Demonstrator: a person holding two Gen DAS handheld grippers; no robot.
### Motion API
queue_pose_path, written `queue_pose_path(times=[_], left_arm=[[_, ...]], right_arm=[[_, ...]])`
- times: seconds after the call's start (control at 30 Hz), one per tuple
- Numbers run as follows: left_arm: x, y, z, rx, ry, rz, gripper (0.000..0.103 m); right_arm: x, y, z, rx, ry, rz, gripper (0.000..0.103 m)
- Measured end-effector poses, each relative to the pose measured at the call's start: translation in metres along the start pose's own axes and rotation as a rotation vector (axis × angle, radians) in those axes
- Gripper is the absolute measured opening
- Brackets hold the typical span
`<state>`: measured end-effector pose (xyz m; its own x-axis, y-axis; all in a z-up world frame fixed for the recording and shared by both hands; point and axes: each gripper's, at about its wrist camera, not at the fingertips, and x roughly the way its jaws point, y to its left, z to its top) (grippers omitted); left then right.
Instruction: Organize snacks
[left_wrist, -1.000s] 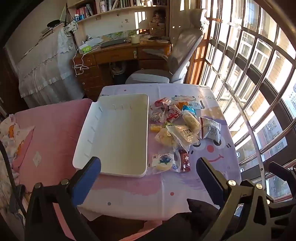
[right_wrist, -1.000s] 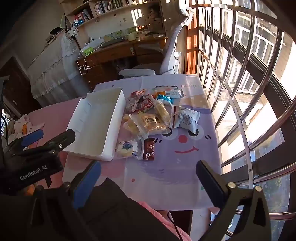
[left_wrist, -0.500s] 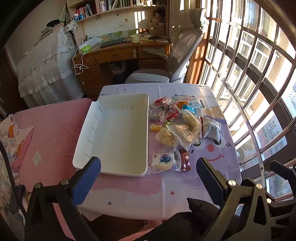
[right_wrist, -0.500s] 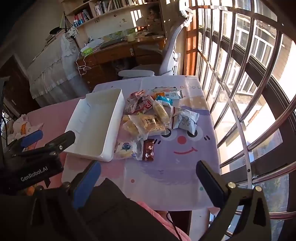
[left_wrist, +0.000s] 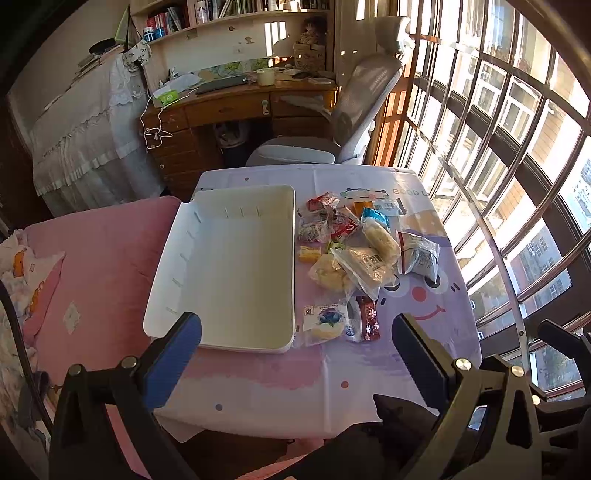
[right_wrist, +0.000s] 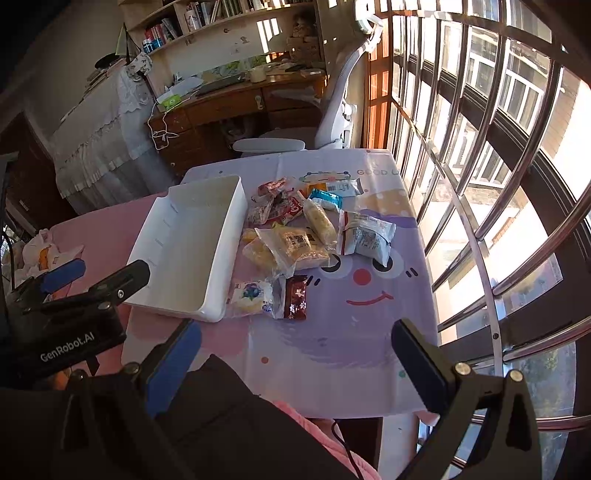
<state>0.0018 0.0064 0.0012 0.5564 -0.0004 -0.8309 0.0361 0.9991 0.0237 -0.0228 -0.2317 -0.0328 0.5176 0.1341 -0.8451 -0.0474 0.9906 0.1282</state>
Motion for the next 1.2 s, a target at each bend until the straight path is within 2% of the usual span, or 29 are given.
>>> queue_pose_path(times=[0.63,0.8,0.97,1.2], left_arm=[[0.0,0.001,0.0,-0.001,-0.004,-0.005,0.102],[-0.002,0.003,0.011,0.016,-0.009,-0.014,0.102],[0.001,0.011,0.017,0.031,-0.014,-0.047,0.102],[0.006,0.027,0.025,0.04,-0.031,-0.132,0.102]], right_arm=[[0.0,0.004,-0.004,0.009,0.007,-0.018,0.103],[-0.002,0.004,-0.005,0.028,-0.003,-0.038,0.103],[-0.002,0.012,0.0,0.049,-0.02,-0.061,0.103],[-0.002,0.015,0.003,0.104,-0.061,-0.112,0.103]])
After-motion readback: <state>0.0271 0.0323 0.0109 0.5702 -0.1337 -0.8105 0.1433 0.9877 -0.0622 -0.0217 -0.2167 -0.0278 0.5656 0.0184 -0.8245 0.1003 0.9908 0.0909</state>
